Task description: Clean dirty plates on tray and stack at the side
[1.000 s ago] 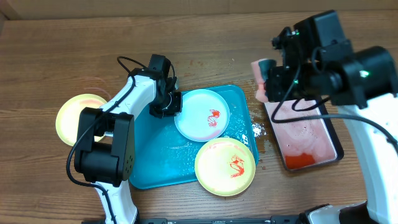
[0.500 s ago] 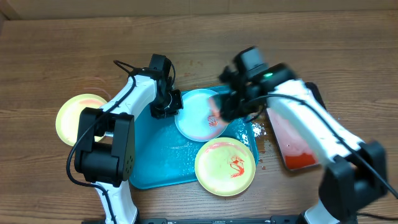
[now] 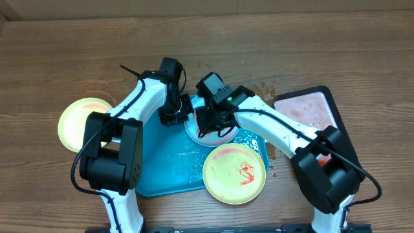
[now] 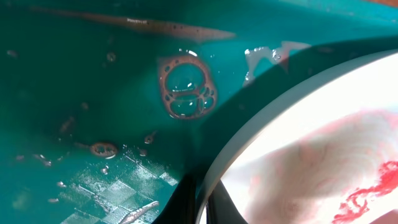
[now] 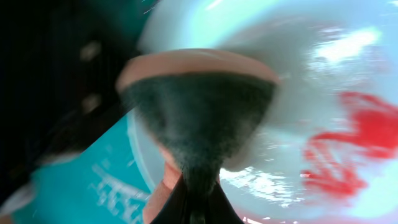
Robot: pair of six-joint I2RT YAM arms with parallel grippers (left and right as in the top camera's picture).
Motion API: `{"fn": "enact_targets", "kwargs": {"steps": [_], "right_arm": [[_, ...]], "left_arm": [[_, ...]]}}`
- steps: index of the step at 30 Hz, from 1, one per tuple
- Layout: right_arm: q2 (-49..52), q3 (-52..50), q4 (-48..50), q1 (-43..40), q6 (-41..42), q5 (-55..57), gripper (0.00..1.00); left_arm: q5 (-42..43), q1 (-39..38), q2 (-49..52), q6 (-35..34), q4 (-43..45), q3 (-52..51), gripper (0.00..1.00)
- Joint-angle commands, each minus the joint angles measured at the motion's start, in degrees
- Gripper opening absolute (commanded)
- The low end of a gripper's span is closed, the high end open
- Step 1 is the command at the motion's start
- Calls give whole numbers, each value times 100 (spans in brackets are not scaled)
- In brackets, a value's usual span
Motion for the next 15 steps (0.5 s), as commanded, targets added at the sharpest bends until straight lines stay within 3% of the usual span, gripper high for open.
{"fn": "enact_targets", "kwargs": {"steps": [1, 15], "right_arm": [[-15, -22, 61, -42, 632, 955, 4], [310, -24, 389, -74, 772, 1220, 4]], "left_arm": [[-610, -17, 426, -352, -35, -160, 4], [-588, -17, 426, -361, -125, -162, 5]]}}
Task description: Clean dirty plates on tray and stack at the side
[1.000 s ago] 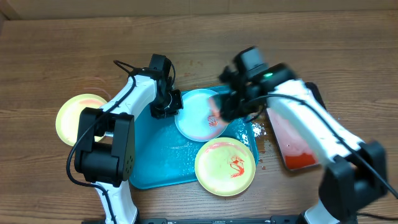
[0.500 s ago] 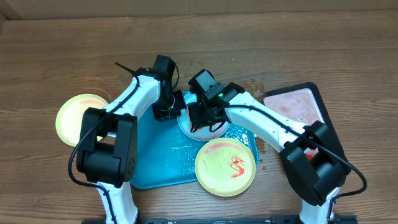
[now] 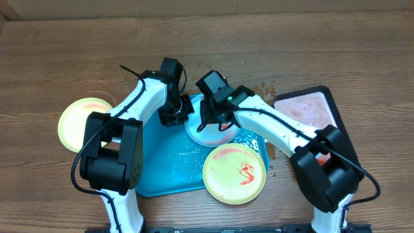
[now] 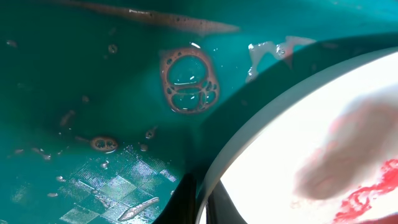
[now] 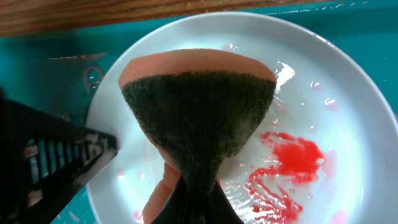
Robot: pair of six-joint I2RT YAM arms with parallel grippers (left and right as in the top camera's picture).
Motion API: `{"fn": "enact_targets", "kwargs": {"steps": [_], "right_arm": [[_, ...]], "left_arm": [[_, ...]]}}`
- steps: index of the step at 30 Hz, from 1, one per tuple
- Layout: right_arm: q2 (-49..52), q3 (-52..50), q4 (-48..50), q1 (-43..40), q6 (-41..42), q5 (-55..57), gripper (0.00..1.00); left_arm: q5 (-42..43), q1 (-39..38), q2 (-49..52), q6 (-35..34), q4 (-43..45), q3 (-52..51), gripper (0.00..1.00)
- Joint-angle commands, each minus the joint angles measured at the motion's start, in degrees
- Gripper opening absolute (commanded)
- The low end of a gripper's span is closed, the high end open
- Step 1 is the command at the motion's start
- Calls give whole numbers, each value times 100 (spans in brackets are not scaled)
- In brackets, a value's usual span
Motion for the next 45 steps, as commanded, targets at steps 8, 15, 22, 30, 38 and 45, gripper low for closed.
{"fn": "enact_targets", "kwargs": {"steps": [8, 15, 22, 30, 38, 45], "right_arm": [[354, -24, 9, -197, 26, 118, 4], [354, -24, 0, -199, 50, 120, 4], [354, -24, 55, -212, 48, 120, 4], [354, -24, 9, -216, 48, 120, 4], [354, -24, -101, -221, 48, 118, 4], [354, -24, -142, -223, 70, 118, 4]], "left_arm": [[-592, -15, 426, -339, -105, -170, 5], [-590, -15, 426, -337, -168, -170, 4], [-592, -15, 426, -334, -223, -170, 4], [-592, -15, 426, -310, -315, -170, 5], [-595, -15, 426, -308, -332, -170, 4], [-614, -15, 426, -306, -332, -170, 4]]}}
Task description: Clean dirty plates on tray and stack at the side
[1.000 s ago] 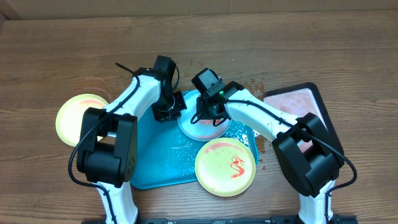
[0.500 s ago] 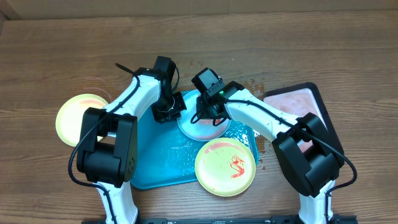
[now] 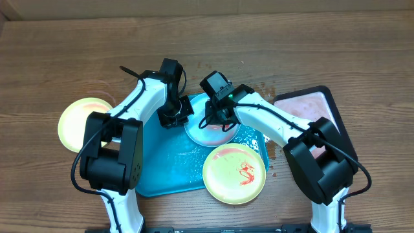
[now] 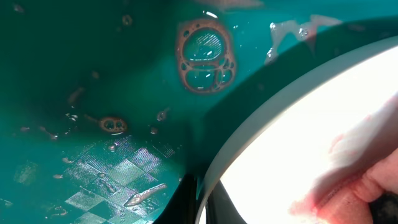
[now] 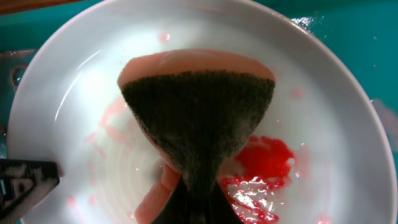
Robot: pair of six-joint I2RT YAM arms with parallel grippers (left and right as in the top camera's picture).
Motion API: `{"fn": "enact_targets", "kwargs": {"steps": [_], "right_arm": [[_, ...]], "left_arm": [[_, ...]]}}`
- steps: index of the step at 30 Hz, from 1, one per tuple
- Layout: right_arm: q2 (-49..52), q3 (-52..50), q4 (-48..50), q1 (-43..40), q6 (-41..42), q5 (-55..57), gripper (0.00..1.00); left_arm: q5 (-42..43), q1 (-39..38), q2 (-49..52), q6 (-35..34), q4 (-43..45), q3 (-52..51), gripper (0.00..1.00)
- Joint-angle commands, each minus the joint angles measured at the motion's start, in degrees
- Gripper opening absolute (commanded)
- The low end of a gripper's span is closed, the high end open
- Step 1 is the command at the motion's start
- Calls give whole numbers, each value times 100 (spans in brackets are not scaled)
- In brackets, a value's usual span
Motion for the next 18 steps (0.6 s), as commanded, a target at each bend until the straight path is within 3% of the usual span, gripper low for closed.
{"fn": "enact_targets", "kwargs": {"steps": [1, 18], "right_arm": [[11, -22, -26, -35, 24, 114, 4], [11, -20, -205, -35, 44, 94, 4]], "left_arm": [[-621, -15, 424, -199, -90, -181, 5], [-619, -15, 424, -179, -140, -181, 5]]}}
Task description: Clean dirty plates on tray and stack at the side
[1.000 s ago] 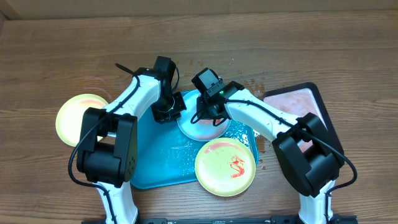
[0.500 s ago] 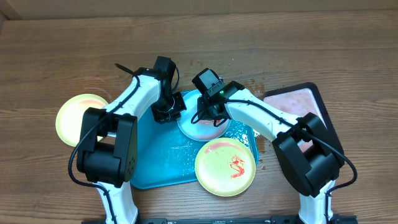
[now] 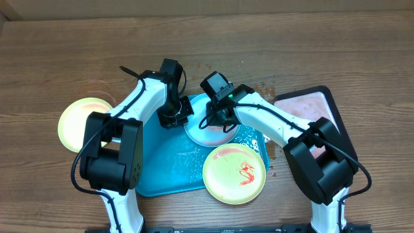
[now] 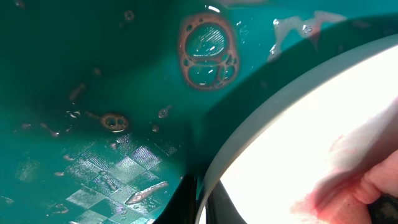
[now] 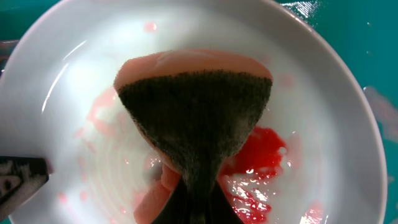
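A white plate (image 5: 336, 118) smeared with red sauce (image 5: 258, 155) lies at the back of the teal tray (image 3: 162, 168). My left gripper (image 4: 200, 202) is shut on the plate's rim (image 4: 249, 143), pinning it. My right gripper (image 5: 198, 205) is shut on a pink sponge with a dark scouring side (image 5: 196, 118), pressed on the middle of the white plate (image 3: 197, 134). A yellow plate with red streaks (image 3: 234, 173) rests on the tray's front right corner. Another yellow plate (image 3: 81, 123) lies on the table at the left.
A dark tray with pink liquid (image 3: 310, 107) stands at the right. The teal tray floor (image 4: 93, 93) is wet, with brown residue rings (image 4: 208, 53). Crumbs dot the wood near the tray's right edge (image 3: 275, 165).
The sponge has shifted slightly on the white plate, and the pink smears around it look a little different. The left gripper still pinches the rim in the same place.
The left gripper held the white plate's rim at every moment. The right gripper with the sponge was blurred over the plate, then at its upper part beside a red blot, then over the middle with pale smears spread to the left.
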Robot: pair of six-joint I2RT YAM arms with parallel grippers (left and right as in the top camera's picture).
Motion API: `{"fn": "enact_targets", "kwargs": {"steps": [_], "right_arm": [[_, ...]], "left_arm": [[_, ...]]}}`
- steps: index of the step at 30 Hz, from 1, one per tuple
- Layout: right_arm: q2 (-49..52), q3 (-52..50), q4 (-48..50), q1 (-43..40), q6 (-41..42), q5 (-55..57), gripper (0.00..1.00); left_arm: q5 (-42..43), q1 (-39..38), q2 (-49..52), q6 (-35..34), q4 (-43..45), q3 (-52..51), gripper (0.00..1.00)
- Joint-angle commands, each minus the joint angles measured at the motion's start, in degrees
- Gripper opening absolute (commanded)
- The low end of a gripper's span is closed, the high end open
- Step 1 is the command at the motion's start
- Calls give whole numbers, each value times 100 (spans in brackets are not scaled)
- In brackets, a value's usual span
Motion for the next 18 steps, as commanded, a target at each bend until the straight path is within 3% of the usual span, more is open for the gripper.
{"fn": "enact_targets", "kwargs": {"steps": [1, 18], "right_arm": [[11, -20, -52, -35, 33, 83, 4], [11, -20, 153, -35, 33, 61, 4]], "left_arm": [[-621, -15, 424, -179, -101, -184, 4], [-752, -15, 424, -166, -63, -184, 4]]}}
